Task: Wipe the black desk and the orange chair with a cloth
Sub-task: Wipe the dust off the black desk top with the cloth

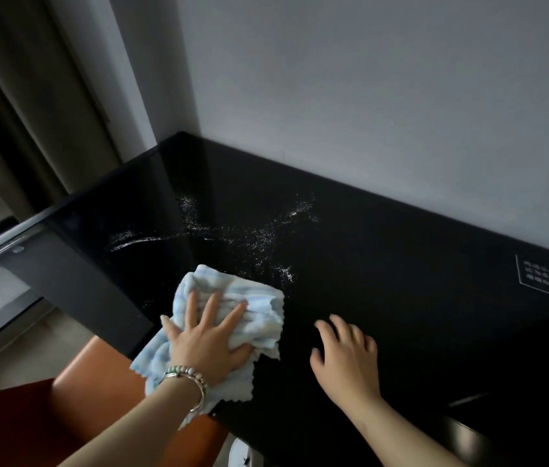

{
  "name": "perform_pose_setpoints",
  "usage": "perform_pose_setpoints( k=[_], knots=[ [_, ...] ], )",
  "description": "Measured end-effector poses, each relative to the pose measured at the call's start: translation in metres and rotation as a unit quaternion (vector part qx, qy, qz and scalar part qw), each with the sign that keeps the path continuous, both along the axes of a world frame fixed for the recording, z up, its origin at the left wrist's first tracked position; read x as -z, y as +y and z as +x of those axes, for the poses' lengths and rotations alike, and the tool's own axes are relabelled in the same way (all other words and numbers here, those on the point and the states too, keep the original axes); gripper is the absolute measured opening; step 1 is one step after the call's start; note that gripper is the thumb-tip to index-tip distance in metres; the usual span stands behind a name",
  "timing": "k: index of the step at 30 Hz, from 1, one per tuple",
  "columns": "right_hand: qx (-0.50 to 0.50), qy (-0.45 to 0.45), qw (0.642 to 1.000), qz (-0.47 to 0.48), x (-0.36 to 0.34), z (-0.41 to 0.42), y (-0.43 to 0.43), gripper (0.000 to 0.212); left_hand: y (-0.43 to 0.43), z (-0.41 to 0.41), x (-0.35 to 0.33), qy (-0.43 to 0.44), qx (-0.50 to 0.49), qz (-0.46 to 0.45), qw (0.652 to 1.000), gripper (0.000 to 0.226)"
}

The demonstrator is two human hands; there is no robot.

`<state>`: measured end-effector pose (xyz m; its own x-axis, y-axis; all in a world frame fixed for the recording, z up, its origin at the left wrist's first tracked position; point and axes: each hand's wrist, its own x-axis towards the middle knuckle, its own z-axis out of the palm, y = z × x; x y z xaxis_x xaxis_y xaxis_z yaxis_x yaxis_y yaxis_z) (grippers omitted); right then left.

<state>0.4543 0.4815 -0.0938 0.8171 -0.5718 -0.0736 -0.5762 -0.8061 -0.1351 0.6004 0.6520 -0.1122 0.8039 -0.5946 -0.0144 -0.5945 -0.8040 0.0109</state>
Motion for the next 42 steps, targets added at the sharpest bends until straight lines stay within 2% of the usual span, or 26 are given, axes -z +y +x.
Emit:
perform_pose_setpoints(
  k=[2, 5, 8, 9, 11, 13, 15, 18, 20, 22, 24, 25, 28, 30, 32, 35, 38, 40, 42],
  knots=[
    [-0.013, -0.004, 1.000, 0.014, -0.002, 0.005, 0.000, 0.047, 0.011, 0.026, -0.002, 0.039, -0.031, -0.012, 0.999, 0.079],
    [-0.005, 0.002, 1.000, 0.014, -0.003, 0.014, -0.008, 0.047, 0.018, 0.064, -0.018, 0.046, -0.102, -0.023, 0.993, 0.060],
    [0.015, 0.006, 1.000, 0.012, -0.010, 0.029, -0.016, 0.048, 0.005, 0.081, -0.030, 0.048, -0.166, -0.116, 0.978, 0.050],
    [0.019, 0.016, 1.000, 0.013, -0.011, 0.033, -0.019, 0.049, -0.002, 0.080, -0.032, 0.045, -0.152, -0.159, 0.974, 0.050],
    [0.028, 0.028, 0.999, 0.008, -0.012, 0.042, -0.022, 0.051, -0.019, 0.071, -0.035, 0.043, -0.061, -0.212, 0.974, 0.055],
    [0.047, 0.037, 0.998, 0.009, -0.013, 0.051, -0.026, 0.052, -0.033, 0.057, -0.033, 0.065, 0.046, -0.155, 0.985, 0.065],
    [0.069, 0.045, 0.996, 0.031, -0.012, 0.061, -0.027, 0.052, -0.036, 0.055, -0.023, 0.076, 0.092, -0.047, 0.992, 0.072],
    [0.095, 0.044, 0.993, 0.057, -0.012, 0.068, -0.027, 0.048, -0.027, 0.092, -0.022, 0.079, 0.000, 0.015, 0.997, 0.068],
    [0.110, 0.044, 0.991, 0.063, -0.012, 0.068, -0.026, 0.048, -0.026, 0.119, -0.029, 0.102, -0.064, 0.004, 0.993, 0.064],
    [0.116, 0.044, 0.990, 0.067, -0.011, 0.067, -0.024, 0.048, -0.035, 0.127, -0.038, 0.121, -0.097, -0.059, 0.986, 0.059],
    [0.111, 0.039, 0.991, 0.070, -0.011, 0.067, -0.024, 0.048, -0.054, 0.108, -0.046, 0.114, -0.086, -0.128, 0.981, 0.059],
    [0.106, 0.036, 0.991, 0.067, -0.011, 0.067, -0.024, 0.048, -0.065, 0.092, -0.049, 0.098, -0.051, -0.138, 0.984, 0.062],
    [0.092, 0.025, 0.994, 0.056, -0.012, 0.063, -0.031, 0.047, -0.093, 0.039, -0.041, 0.065, 0.099, -0.091, 0.989, 0.071],
    [0.075, 0.024, 0.996, 0.052, -0.013, 0.058, -0.036, 0.048, -0.102, 0.025, -0.028, 0.077, 0.140, -0.022, 0.987, 0.068],
    [0.051, 0.021, 0.997, 0.059, -0.013, 0.054, -0.041, 0.050, -0.099, 0.039, -0.022, 0.069, 0.108, 0.014, 0.992, 0.065],
    [0.029, 0.022, 0.995, 0.088, -0.013, 0.050, -0.046, 0.051, -0.083, 0.083, -0.028, 0.066, -0.009, 0.052, 0.996, 0.061],
    [0.020, 0.017, 0.995, 0.096, -0.015, 0.051, -0.052, 0.050, -0.081, 0.108, -0.040, 0.102, -0.102, 0.029, 0.989, 0.056],
    [0.033, -0.003, 0.993, 0.111, -0.017, 0.053, -0.054, 0.051, -0.100, 0.089, -0.045, 0.121, -0.088, -0.001, 0.989, 0.057],
    [0.054, -0.020, 0.992, 0.113, -0.021, 0.057, -0.059, 0.053, -0.123, 0.051, -0.040, 0.122, -0.010, -0.005, 0.993, 0.061]
  ],
)
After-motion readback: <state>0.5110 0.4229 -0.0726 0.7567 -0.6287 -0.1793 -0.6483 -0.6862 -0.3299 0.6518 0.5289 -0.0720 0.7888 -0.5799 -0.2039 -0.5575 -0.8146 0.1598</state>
